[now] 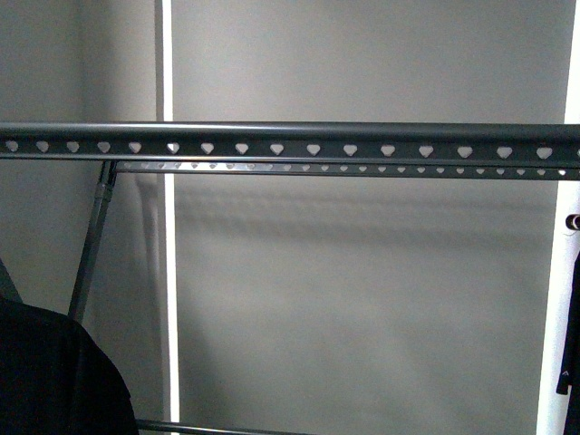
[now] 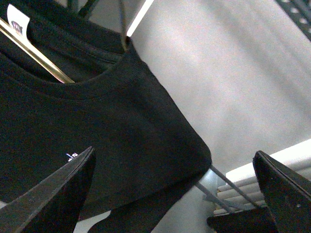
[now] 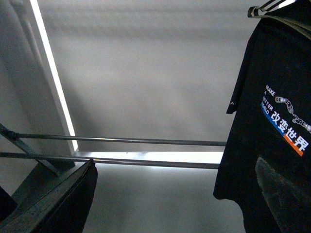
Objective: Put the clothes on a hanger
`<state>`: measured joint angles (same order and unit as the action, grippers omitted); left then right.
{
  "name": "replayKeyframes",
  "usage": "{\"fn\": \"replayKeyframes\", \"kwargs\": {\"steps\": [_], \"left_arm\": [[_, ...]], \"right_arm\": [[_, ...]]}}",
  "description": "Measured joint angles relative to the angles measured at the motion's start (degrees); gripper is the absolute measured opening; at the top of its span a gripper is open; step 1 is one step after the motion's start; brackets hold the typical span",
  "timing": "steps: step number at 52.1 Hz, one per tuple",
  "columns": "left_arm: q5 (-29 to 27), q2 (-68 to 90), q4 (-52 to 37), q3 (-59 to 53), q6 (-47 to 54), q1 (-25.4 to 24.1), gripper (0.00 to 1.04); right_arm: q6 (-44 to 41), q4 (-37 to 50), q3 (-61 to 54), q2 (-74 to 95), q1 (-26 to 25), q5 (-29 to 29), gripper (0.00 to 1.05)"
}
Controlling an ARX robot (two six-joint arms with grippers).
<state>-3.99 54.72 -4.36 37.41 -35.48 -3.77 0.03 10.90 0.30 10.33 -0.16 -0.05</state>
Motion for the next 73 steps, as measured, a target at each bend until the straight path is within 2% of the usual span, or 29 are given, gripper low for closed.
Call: {"fn": "replayKeyframes", "kwargs": {"steps": [5,9,20,28,43,49,54,57,66,73], "left_arm": [[-4.50,12.17,-1.22,7.19,-6.45,0.68,0.98],[-5.57,19.67,-1.97,12.61,-9.88,1.33,0.98],[-8.57,30.88,0.72,24.09,-13.29,2.80,0.98],[-10.25,36.35,3.34,27.56,-14.67,2.62,0.97],[-9.07,38.29,5.16,28.00,-15.52,0.87,0.40],[-6.08,37.99,5.57,26.95,-14.08,0.50,0.17],[-0.57,36.39,7.41,24.35,-12.26,0.79,0.04],[2.97,34.34,9.44,21.49,-7.65,1.60,0.04],[21.70,23.69,17.84,11.04,13.09,5.79,0.04],[28.74,18.99,22.95,9.51,25.05,6.67,0.04]], "right_arm": [[0.00,0.00,0.00,0.00,0.00,0.00,0.97],[0.00,0.00,0.00,0.00,0.00,-0.02,0.97],[0.00,0.00,0.00,0.00,0.00,-0.02,0.97],[0.00,0.00,0.00,0.00,0.00,-0.02,0.97],[0.00,0.00,0.00,0.00,0.00,-0.02,0.97],[0.00,0.00,0.00,0.00,0.00,-0.02,0.97],[0.00,0.00,0.00,0.00,0.00,0.00,0.97],[0.00,0.00,0.00,0.00,-0.02,0.00,0.97],[0.00,0.00,0.00,0.00,-0.02,-0.02,0.97],[0.00,0.00,0.00,0.00,0.00,0.00,0.97]]}}
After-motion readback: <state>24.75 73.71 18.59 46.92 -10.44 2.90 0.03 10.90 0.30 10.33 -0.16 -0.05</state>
